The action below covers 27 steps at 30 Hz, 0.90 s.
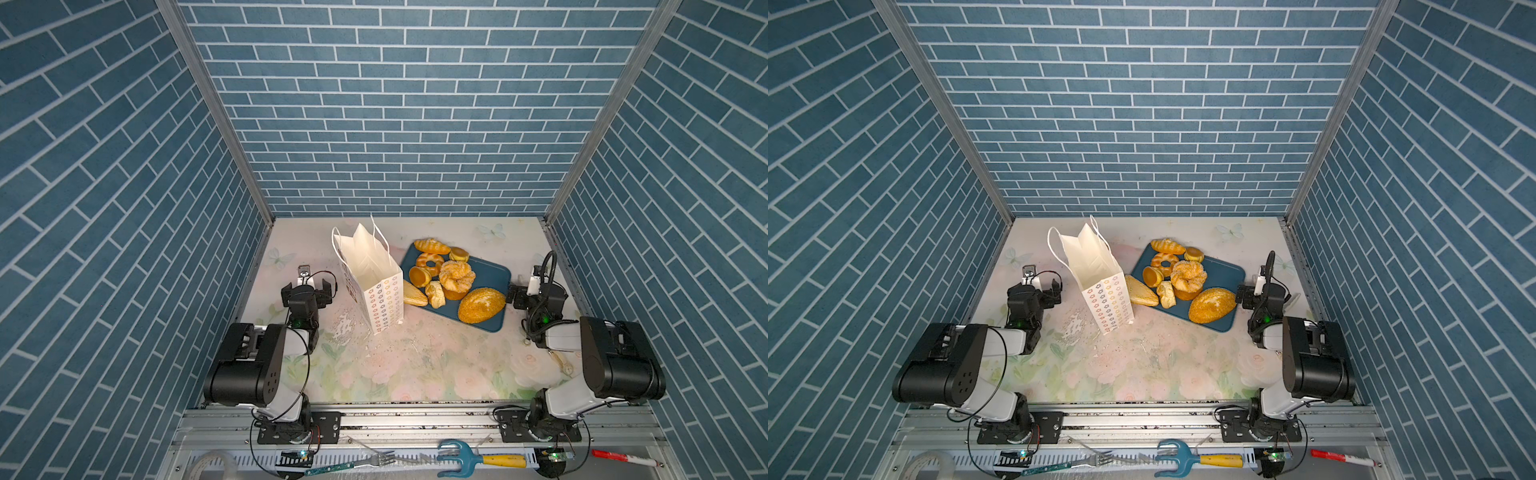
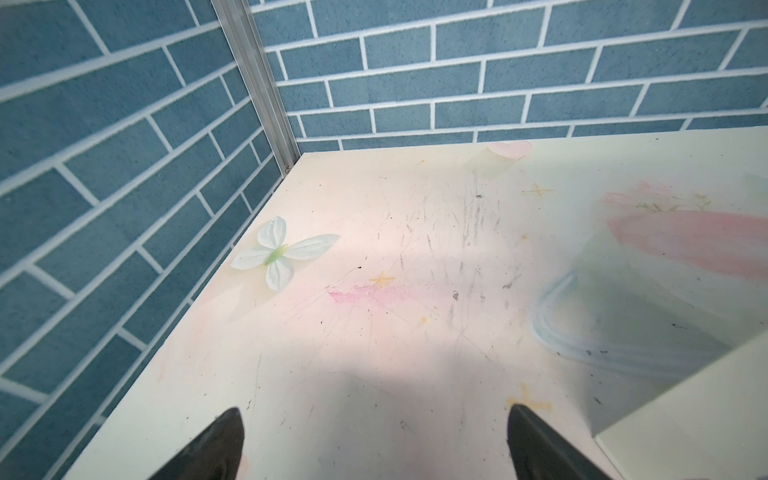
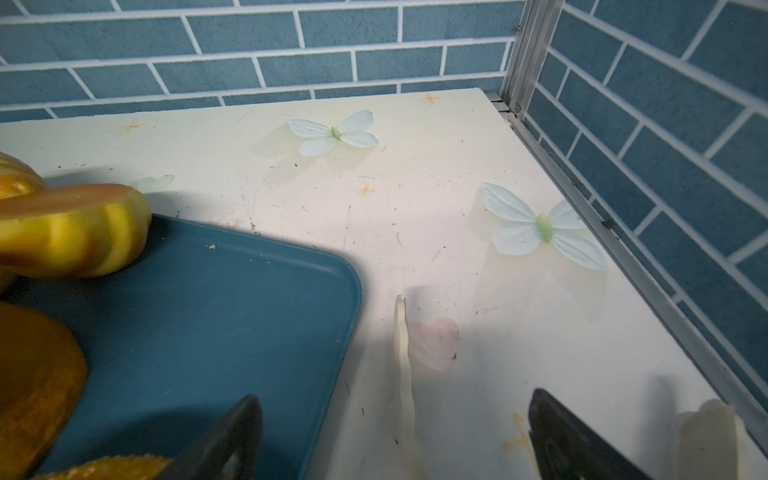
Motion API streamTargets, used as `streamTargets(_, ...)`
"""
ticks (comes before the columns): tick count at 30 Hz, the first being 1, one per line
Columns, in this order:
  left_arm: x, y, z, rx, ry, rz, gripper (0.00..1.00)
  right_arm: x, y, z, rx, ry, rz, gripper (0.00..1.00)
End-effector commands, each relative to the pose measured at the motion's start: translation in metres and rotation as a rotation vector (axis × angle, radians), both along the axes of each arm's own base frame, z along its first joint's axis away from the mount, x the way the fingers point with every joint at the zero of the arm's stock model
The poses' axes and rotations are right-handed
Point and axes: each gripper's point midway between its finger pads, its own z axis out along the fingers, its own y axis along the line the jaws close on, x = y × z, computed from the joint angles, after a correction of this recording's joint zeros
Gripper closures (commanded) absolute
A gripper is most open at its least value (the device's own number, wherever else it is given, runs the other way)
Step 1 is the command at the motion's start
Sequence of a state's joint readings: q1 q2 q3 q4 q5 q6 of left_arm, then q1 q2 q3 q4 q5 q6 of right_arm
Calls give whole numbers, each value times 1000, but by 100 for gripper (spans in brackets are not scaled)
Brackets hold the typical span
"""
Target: Place the fake bread into the paper bag
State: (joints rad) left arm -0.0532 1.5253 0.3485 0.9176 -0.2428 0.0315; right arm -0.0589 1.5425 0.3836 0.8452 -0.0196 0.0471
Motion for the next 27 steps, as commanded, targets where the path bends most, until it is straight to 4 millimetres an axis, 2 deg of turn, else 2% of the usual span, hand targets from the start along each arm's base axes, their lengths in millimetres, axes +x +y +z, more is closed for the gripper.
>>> streamTargets(1,4,-2,3,6,-4,-4,0,4,0,10,-4,-38,-1,2)
streamTargets(4,-1,1,13,3,-28,17,0,-4,0,25,-9,-89,-4,3)
streamTargets(6,-8,5,27,-2,-42,34,0,-11,-2,40,-15,-111,-23,4)
streamTargets(11,-26,12,80,-68,-51,63,0,-22,-3,88,13,-132,-46,6)
streamTargets(17,-56,10,126,-87,-6,53,0,-31,-1,138,108,-35,-81,10)
streamTargets(21,-74,4,162,-139,47,36,0,-36,22,154,180,81,6,13)
streamTargets(27,-90,-11,214,-255,124,-6,7,-36,76,189,206,182,210,16)
